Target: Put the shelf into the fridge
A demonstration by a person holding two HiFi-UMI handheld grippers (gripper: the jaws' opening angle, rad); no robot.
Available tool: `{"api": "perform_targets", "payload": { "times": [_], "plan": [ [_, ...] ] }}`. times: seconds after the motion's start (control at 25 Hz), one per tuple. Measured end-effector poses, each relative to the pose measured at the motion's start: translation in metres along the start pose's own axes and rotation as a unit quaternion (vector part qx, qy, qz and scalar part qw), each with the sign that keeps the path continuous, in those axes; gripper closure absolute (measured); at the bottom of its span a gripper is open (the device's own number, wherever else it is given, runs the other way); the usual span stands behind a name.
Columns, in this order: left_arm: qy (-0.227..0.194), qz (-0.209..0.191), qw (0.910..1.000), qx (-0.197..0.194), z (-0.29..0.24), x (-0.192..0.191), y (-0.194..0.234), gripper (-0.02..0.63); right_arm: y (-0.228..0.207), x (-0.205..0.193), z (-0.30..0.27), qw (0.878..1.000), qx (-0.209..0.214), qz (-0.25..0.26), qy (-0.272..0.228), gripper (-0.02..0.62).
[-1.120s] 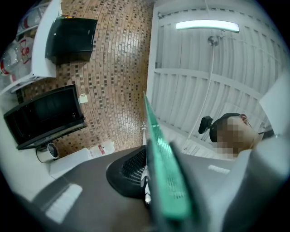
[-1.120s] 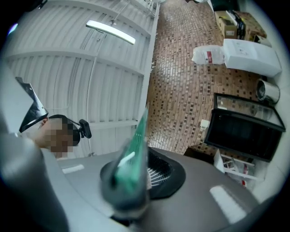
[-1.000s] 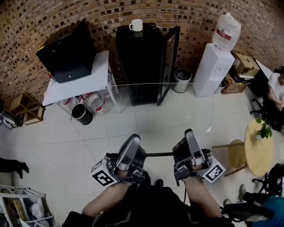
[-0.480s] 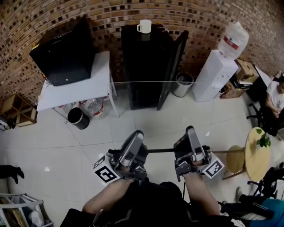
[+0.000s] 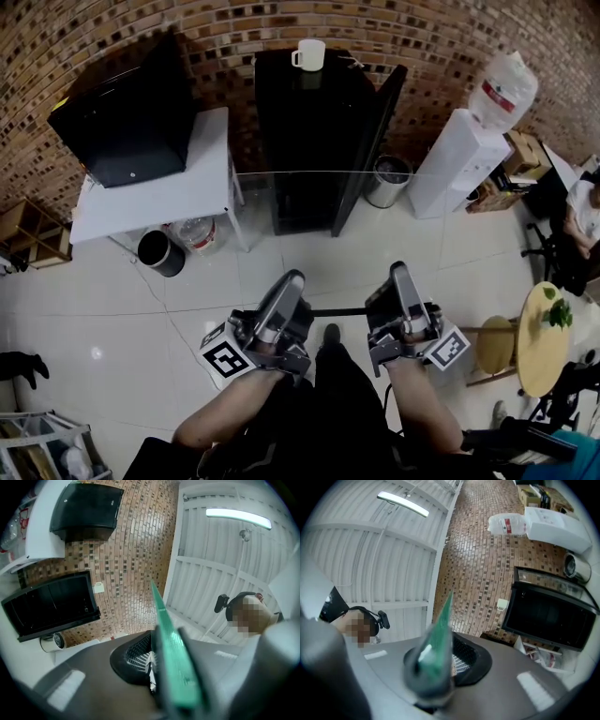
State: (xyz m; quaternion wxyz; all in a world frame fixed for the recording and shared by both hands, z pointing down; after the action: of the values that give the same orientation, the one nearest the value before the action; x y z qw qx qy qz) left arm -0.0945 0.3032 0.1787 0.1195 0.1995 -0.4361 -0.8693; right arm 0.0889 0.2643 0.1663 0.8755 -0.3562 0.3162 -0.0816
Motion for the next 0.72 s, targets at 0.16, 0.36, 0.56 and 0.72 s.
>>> {"api": "perform_targets", "payload": {
  "times": [0.16, 0.36, 0.56, 0.72],
  "plan": [
    [-0.009, -0.006, 0.9999, 0.012, -0.019, 0.006, 0.030, 0.600, -0.039, 0.009, -0.013, 1.000, 0.004, -0.016, 0.007, 0.575],
    [-0.024, -0.007, 0.9994, 0.024, -0.051, 0.010, 0.063, 0.601, -0.082, 0.032, -0.032, 0.999, 0.010, -0.028, 0.020, 0.575],
    [-0.036, -0.012, 0.9985, 0.040, -0.086, 0.009, 0.099, 0.601, -0.131, 0.057, -0.044, 0.998, 0.008, -0.047, 0.030, 0.575],
    [-0.048, -0.005, 0.9975, 0.051, -0.103, 0.005, 0.126, 0.601, -0.167, 0.068, -0.047, 0.997, 0.000, -0.067, 0.040, 0.575]
  ]
}}
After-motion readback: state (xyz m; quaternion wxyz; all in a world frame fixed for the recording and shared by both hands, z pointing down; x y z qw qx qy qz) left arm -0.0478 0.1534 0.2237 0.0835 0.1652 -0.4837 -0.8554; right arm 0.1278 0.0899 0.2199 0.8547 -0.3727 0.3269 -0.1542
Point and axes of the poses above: the fingertips, and each gripper's own axes: z backward along the fingers, y to its left, x out of its top, the point moved 2 cm from there along z, backward along the fingers, and after that the axes turned 10 degrees about z, right-handed, at the moved point
